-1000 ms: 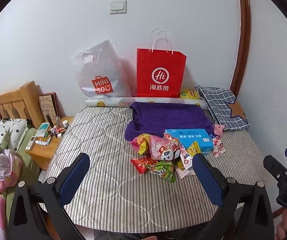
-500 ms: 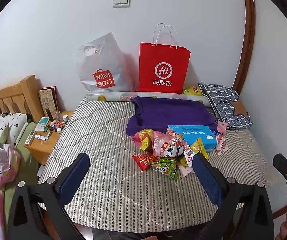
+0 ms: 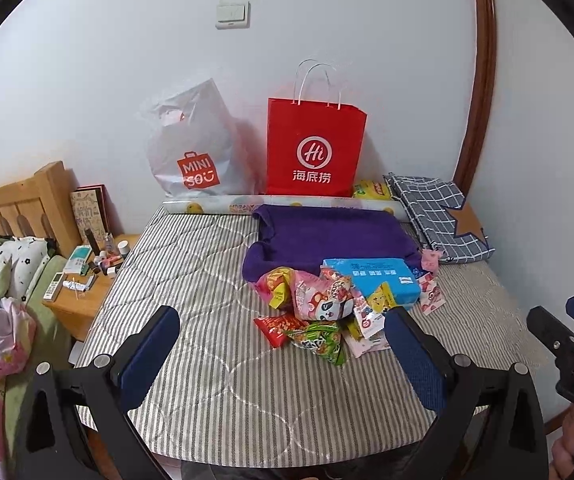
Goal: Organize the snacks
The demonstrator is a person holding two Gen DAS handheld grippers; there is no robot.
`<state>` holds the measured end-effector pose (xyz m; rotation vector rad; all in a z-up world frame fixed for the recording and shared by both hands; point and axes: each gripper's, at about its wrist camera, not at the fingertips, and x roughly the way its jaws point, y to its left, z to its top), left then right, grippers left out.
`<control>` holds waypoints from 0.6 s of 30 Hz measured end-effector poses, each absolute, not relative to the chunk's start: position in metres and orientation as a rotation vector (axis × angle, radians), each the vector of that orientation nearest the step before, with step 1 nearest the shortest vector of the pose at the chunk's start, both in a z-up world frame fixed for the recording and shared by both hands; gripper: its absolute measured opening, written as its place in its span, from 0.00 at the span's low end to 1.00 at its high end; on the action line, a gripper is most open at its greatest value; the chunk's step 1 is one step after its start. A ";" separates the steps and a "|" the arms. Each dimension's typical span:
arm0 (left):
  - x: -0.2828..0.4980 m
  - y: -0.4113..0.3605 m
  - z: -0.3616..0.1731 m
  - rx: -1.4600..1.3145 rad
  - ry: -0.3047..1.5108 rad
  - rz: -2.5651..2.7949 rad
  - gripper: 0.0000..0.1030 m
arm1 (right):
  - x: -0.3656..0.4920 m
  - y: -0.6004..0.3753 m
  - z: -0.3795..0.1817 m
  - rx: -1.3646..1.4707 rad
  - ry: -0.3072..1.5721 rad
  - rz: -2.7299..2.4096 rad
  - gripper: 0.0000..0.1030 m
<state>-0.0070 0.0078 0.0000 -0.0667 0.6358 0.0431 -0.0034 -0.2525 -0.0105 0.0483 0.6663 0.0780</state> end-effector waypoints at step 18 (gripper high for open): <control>-0.017 -0.007 0.002 -0.051 0.614 -0.004 1.00 | -0.010 -0.252 -0.009 0.045 0.644 0.085 0.98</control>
